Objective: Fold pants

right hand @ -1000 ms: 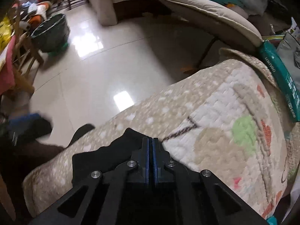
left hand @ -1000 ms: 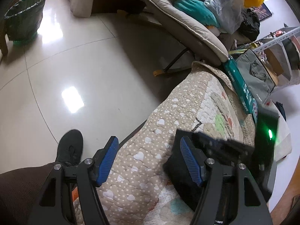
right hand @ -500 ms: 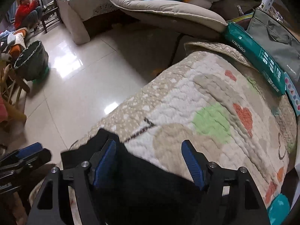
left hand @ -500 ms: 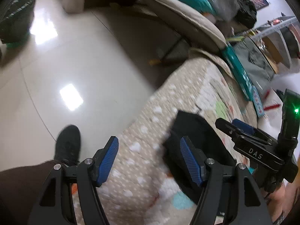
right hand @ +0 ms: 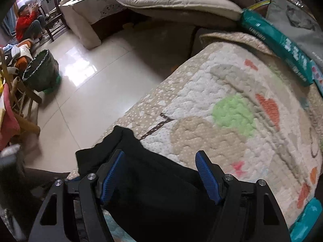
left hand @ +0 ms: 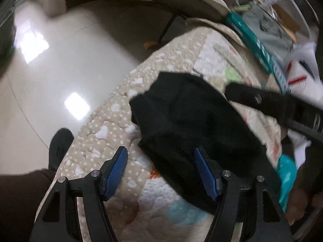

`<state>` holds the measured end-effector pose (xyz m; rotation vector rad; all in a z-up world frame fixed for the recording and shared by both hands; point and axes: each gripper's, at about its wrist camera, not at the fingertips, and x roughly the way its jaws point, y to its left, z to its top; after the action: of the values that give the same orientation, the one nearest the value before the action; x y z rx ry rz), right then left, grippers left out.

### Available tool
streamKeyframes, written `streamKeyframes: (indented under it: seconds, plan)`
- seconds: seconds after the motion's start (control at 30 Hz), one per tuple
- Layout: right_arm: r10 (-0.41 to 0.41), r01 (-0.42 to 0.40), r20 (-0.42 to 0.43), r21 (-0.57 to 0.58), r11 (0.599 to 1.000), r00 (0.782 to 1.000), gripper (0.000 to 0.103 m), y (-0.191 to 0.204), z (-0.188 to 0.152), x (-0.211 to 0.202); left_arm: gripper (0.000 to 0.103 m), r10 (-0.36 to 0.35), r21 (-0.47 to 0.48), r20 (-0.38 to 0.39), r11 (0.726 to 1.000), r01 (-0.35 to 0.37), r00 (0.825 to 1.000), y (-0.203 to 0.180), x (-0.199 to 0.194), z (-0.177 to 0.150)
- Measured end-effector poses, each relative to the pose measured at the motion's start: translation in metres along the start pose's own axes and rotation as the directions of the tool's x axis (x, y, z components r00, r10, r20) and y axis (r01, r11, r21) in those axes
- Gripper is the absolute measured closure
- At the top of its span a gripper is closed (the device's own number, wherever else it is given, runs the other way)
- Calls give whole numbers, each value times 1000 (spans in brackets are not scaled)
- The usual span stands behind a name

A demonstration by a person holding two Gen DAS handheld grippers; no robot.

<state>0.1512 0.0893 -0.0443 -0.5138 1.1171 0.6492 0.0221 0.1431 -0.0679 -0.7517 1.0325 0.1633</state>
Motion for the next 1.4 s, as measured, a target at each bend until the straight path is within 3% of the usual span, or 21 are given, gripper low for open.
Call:
streamKeyframes:
  seconds: [0.03, 0.07, 0.2, 0.23, 0.27, 0.33, 0.43, 0.57, 0.73, 0.87, 1.0, 1.13, 1.23, 1.3, 1.37, 1.4]
  plan:
    - [4, -4, -10, -12, 1000, 1000, 26, 4, 1, 7, 38, -6, 20, 4, 1000, 6, 1000, -1, 0, 0]
    - [9, -9, -19, -20, 1000, 1000, 26, 7, 2, 13, 49, -19, 27, 0, 999, 19, 1000, -1, 0, 0]
    - [2, -6, -66, -69, 998, 998, 26, 27, 6, 43, 67, -43, 48, -16, 998, 44, 999, -3, 1, 0]
    - [5, -11, -84, -81, 997, 996, 31, 33, 5, 50, 74, -58, 47, -22, 997, 59, 998, -3, 1, 0]
    - [-6, -3, -100, -95, 995, 995, 52, 39, 3, 56, 76, -64, 43, -27, 997, 65, 998, -3, 1, 1]
    - [-52, 41, -81, -125, 991, 995, 58, 49, 2, 57, 79, -70, 36, -32, 997, 71, 997, -3, 0, 1]
    - [-47, 41, -66, -99, 994, 997, 70, 46, 2, 48, 82, -97, 6, -43, 995, 97, 994, 0, -3, 1]
    - [-24, 23, -8, -60, 998, 1000, 72, 35, -1, 20, 84, -146, 2, -27, 989, 147, 989, -9, -17, 2]
    - [4, -6, 101, 16, 1000, 995, 72, 4, -12, -34, 84, -176, 87, 24, 981, 173, 984, -46, -45, 1]
    - [-12, -4, 154, 103, 995, 988, 72, -42, -36, -69, 84, -223, 132, 4, 966, 220, 975, -89, -50, -3]
    - [-39, 4, 154, 221, 975, 987, 72, -97, -78, -85, 84, -234, 239, -47, 941, 238, 971, -146, -38, -27]
    - [-71, 35, 96, 335, 941, 993, 71, -151, -135, -83, 82, -222, 336, -138, 906, 256, 965, -194, -10, -67]
    - [-117, 115, -21, 422, 899, 993, 64, -186, -172, -70, 80, -190, 399, -224, 877, 268, 956, -212, 6, -101]
    - [-177, 181, -56, 493, 851, 983, 51, -211, -197, -75, 76, -205, 422, -285, 850, 315, 936, -211, 4, -120]
    - [-242, 237, -73, 588, 774, 968, 28, -236, -218, -91, 64, -216, 453, -306, 824, 341, 927, -204, -6, -130]
    - [-277, 258, -71, 630, 732, 958, 28, -246, -227, -99, 63, -221, 464, -313, 814, 351, 924, -197, -13, -132]
